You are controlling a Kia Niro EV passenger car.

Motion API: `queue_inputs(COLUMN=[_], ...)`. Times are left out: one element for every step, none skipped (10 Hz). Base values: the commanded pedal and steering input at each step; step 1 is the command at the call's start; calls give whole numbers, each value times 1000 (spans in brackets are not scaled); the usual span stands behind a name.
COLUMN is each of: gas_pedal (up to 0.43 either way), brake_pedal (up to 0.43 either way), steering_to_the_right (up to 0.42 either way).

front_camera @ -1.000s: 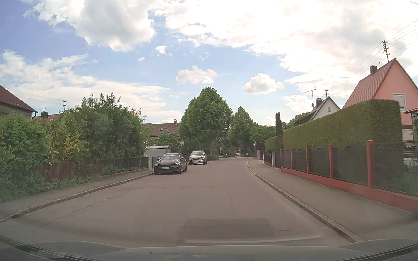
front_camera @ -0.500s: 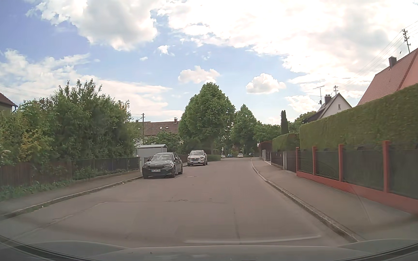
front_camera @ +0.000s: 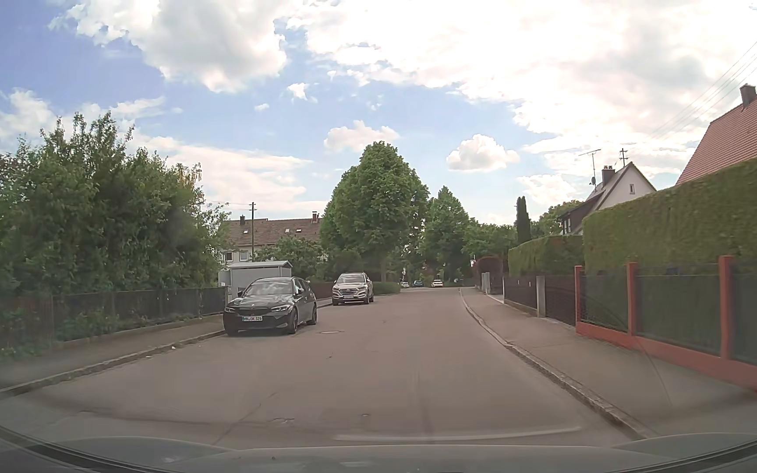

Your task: Follow the waypoints while adhering to traffic rules and regulations

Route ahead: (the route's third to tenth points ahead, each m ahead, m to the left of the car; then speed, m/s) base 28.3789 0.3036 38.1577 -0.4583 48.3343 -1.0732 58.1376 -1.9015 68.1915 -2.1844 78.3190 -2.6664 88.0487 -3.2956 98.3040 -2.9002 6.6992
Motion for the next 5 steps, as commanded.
queue_inputs(gas_pedal=[20,67,79,79,79], brake_pedal=[18,18,18,18,18], steering_to_the_right=[-8,-5,-4,-4,-3])
